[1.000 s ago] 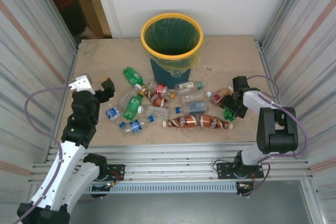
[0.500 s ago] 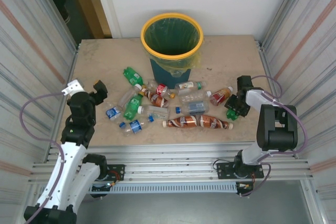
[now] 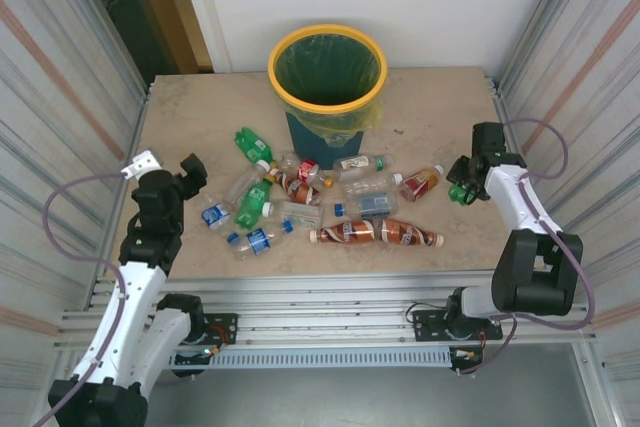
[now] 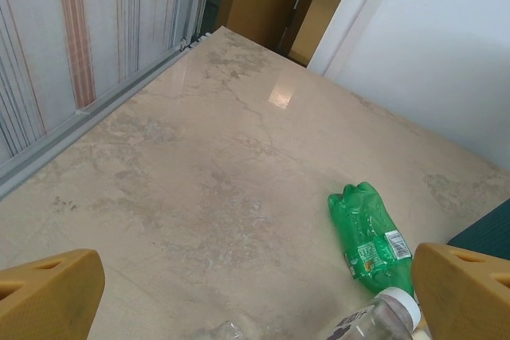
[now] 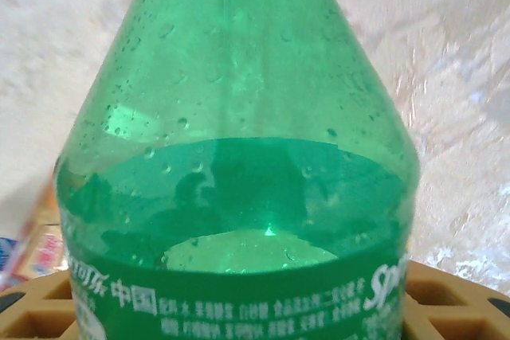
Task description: Put the plastic bottles in the bin
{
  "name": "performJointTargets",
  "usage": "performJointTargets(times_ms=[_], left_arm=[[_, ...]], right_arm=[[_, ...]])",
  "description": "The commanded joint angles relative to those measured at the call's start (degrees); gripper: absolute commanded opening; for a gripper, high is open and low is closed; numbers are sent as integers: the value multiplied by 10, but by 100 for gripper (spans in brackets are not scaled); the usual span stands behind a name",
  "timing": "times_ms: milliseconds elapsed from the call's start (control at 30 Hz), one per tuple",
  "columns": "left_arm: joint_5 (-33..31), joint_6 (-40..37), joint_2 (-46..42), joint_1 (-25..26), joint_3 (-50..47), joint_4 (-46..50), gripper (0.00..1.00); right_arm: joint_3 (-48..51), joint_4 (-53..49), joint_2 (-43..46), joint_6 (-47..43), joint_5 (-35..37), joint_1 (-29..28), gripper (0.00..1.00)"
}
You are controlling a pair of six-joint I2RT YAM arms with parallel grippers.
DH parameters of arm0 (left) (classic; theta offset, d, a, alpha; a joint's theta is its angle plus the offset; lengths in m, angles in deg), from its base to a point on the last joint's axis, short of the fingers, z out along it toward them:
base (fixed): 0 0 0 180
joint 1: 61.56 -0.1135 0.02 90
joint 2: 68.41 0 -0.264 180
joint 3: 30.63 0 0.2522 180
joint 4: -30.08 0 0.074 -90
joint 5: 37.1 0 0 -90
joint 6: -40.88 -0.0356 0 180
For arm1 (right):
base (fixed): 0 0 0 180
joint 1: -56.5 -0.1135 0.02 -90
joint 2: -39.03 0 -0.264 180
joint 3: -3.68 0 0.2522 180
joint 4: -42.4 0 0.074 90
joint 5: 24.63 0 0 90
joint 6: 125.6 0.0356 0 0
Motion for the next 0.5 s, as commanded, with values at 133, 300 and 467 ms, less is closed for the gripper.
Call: performJointTargets(times_ms=[133,300,467], left_arm=[[12,21,14,-7,-5,-5,99],[23,28,23,-7,-4,-7,99],[30,34,31,-8,-6,-7,99]], right_arm=[[-96,-38,45,-7,-16,-21,37],[-186,-34,33,-11,-16,-66,37],[-286,-28,1,-26,-1,-123,37]])
